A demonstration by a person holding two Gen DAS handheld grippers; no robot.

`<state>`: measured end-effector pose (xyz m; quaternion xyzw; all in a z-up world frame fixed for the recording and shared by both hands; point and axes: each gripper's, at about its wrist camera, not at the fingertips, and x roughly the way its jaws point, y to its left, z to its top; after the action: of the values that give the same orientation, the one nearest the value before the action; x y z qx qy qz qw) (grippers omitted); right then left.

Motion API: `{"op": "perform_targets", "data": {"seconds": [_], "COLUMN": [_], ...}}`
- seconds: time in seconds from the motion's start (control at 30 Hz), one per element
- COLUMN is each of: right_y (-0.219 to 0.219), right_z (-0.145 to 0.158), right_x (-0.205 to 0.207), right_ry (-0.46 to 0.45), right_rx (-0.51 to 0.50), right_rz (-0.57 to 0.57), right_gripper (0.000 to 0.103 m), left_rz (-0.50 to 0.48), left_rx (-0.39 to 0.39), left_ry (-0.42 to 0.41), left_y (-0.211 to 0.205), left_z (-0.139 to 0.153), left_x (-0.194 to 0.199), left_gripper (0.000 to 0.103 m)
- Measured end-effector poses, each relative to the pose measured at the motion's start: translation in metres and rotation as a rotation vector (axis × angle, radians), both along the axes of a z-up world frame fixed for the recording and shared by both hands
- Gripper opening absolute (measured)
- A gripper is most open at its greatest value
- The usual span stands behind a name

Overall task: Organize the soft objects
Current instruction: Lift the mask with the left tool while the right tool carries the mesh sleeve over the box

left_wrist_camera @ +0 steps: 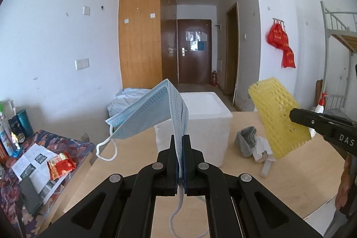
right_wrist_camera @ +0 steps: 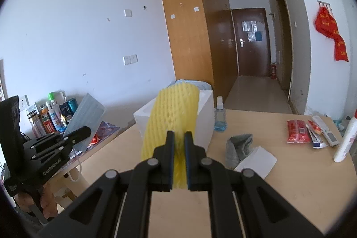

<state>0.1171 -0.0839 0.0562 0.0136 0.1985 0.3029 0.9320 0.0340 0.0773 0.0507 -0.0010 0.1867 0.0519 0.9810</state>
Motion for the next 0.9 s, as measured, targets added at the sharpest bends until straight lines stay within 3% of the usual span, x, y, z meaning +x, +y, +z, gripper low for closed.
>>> {"op": "perform_targets", "data": {"seconds": [0.9], "right_y": [0.043], "right_z": [0.018], "right_x": [0.072], "right_ry": [0.023], "right_rx": [-0.038], "right_rz": [0.009], "right_gripper": [0.011], "left_rz": [-0.066], "left_rx": [0.003], "left_ry": [0.033], "left_y": [0.011], "left_z": [0.02], "left_x": [0.095], "left_gripper": [0.003]}}
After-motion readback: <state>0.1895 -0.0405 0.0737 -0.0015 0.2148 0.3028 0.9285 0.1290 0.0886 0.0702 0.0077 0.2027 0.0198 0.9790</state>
